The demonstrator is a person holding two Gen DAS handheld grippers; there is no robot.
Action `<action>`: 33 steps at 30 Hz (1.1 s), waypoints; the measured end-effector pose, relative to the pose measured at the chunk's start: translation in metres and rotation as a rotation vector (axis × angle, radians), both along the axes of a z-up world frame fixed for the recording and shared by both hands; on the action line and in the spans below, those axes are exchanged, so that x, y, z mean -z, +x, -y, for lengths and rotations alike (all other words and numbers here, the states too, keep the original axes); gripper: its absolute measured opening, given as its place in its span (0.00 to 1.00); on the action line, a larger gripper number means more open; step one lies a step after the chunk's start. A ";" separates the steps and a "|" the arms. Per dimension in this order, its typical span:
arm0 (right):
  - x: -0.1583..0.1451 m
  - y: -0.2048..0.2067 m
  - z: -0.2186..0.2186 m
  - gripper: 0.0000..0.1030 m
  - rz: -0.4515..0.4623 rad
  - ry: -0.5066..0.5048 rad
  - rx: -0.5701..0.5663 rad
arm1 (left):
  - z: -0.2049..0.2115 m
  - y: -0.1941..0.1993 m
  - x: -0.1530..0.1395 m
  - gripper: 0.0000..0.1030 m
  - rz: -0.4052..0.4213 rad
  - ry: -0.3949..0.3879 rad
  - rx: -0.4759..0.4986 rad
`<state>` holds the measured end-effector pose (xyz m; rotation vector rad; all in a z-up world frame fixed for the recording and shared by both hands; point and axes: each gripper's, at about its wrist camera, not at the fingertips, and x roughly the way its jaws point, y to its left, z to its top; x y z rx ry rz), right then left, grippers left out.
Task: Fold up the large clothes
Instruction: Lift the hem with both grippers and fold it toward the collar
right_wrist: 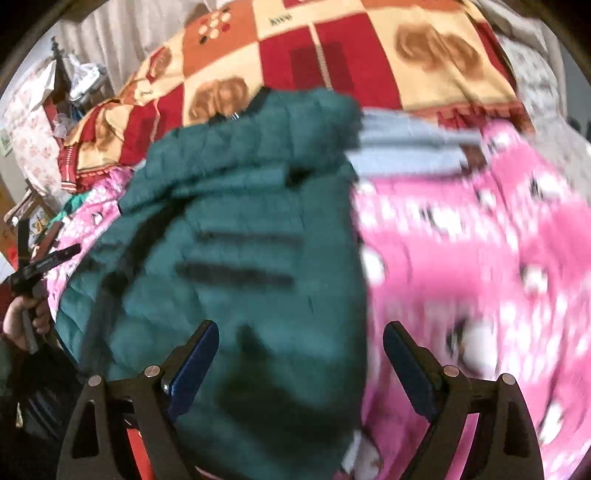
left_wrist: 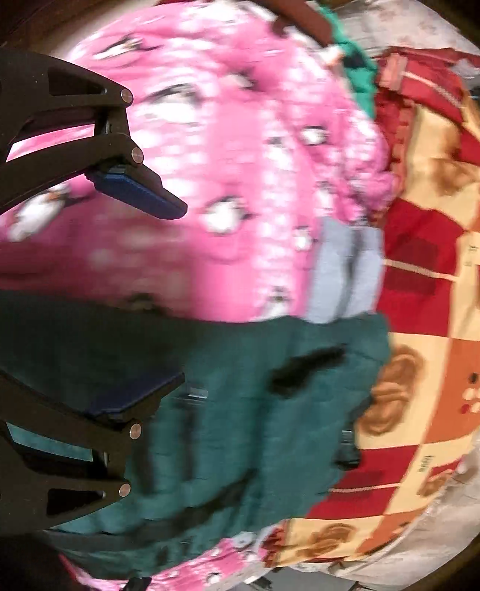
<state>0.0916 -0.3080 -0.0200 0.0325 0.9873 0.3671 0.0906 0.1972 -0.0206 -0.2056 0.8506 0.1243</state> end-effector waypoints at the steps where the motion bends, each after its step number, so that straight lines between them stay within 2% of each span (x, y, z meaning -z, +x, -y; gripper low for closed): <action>1: 0.007 -0.003 0.002 0.87 -0.011 0.022 -0.002 | 0.003 -0.005 0.006 0.80 -0.017 0.003 0.008; 4: 0.012 -0.020 0.008 0.87 0.049 0.107 -0.024 | 0.004 -0.020 0.016 0.80 -0.038 -0.040 0.007; 6: 0.011 -0.026 0.008 0.87 0.052 0.183 -0.057 | -0.001 -0.029 0.020 0.80 -0.047 -0.133 -0.015; 9: 0.002 -0.031 0.000 0.86 0.080 0.273 -0.148 | -0.004 -0.039 0.022 0.82 -0.050 -0.200 -0.038; 12: 0.009 -0.028 -0.004 0.86 0.066 0.250 -0.142 | -0.001 -0.050 0.024 0.87 -0.052 -0.247 -0.028; 16: 0.017 -0.023 -0.009 0.86 0.048 0.229 -0.126 | 0.009 -0.061 0.023 0.88 -0.055 -0.278 0.023; 20: 0.020 -0.020 -0.017 0.92 0.041 0.195 -0.133 | 0.030 -0.065 0.030 0.89 -0.085 -0.344 0.162; 22: 0.021 -0.020 -0.019 0.94 0.040 0.180 -0.141 | 0.039 -0.067 0.028 0.89 -0.079 -0.271 0.170; 23: 0.021 -0.020 -0.020 0.94 0.044 0.175 -0.140 | 0.039 -0.066 0.027 0.89 -0.073 -0.261 0.166; 26: 0.020 -0.020 -0.019 0.94 0.051 0.175 -0.143 | 0.030 -0.061 0.026 0.89 -0.061 -0.324 0.151; 28: 0.018 -0.021 -0.017 0.94 0.057 0.196 -0.135 | 0.034 -0.064 0.018 0.88 -0.021 -0.396 0.226; 29: 0.016 -0.022 -0.014 0.91 0.065 0.217 -0.123 | 0.039 -0.067 0.010 0.88 0.014 -0.395 0.263; 31: 0.013 -0.023 -0.009 0.89 0.084 0.257 -0.111 | 0.049 -0.072 -0.001 0.88 0.066 -0.324 0.292; 33: 0.014 -0.023 -0.010 0.89 0.082 0.244 -0.106 | 0.048 -0.067 0.005 0.87 0.047 -0.282 0.233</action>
